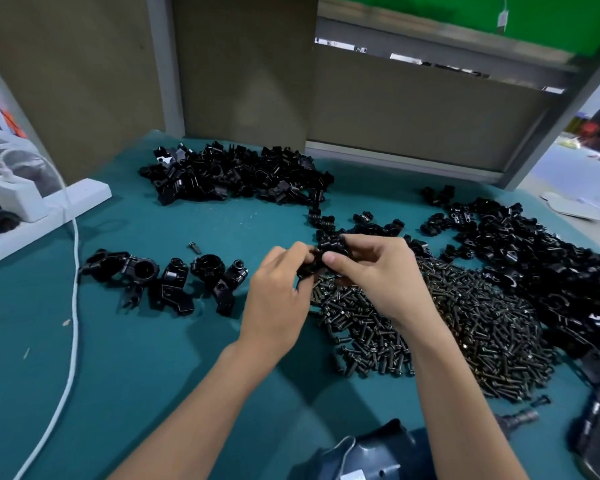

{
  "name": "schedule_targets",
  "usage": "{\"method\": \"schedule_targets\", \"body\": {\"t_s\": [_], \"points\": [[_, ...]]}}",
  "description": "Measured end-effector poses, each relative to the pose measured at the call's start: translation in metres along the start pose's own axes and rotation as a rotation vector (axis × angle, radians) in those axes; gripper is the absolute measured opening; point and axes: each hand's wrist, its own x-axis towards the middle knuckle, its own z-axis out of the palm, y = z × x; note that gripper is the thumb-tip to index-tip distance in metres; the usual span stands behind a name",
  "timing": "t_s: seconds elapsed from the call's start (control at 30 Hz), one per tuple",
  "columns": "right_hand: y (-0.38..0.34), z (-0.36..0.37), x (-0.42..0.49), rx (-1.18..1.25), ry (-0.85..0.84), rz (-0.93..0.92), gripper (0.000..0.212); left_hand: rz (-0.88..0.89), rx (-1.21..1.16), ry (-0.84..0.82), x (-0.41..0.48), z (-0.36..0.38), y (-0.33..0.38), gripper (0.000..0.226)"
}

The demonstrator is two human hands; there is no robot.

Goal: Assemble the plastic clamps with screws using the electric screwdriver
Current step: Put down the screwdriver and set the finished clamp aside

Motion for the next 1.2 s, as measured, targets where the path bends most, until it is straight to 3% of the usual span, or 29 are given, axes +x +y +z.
{"method": "schedule_targets", "body": {"t_s": [0.17, 0.43, 0.63, 0.73, 0.87, 0.97, 1.1, 1.2], "points": [[0.004, 0.002, 0.000, 0.034, 0.031, -0.008, 0.031, 0.003, 0.047, -0.069, 0.003, -0.006, 0.001, 0.019], [0.017, -0.007, -0.002, 0.263, 0.109, 0.132, 0.015, -0.315, -0.025, -0.215, 0.010, -0.013, -0.001, 0.050], [0.020, -0.007, -0.001, 0.315, 0.125, 0.184, 0.038, -0.425, -0.277, -0.221, 0.014, -0.015, -0.002, 0.051], [0.019, -0.004, 0.000, 0.308, 0.098, 0.170, 0.013, -0.471, -0.365, -0.237, 0.014, -0.015, -0.005, 0.054], [0.020, -0.003, 0.000, 0.256, 0.097, 0.151, 0.014, -0.485, -0.455, -0.183, 0.014, -0.016, -0.004, 0.046], [0.021, 0.000, 0.001, 0.194, 0.084, 0.121, 0.021, -0.509, -0.540, -0.122, 0.016, -0.017, -0.001, 0.022], [0.015, 0.006, 0.003, -0.114, 0.038, 0.025, 0.026, -0.680, -0.780, -0.415, 0.017, -0.021, -0.002, 0.029], [0.008, 0.011, 0.001, -0.238, -0.022, -0.069, 0.027, -0.729, -0.926, -0.454, 0.015, -0.019, -0.005, 0.031]]}}
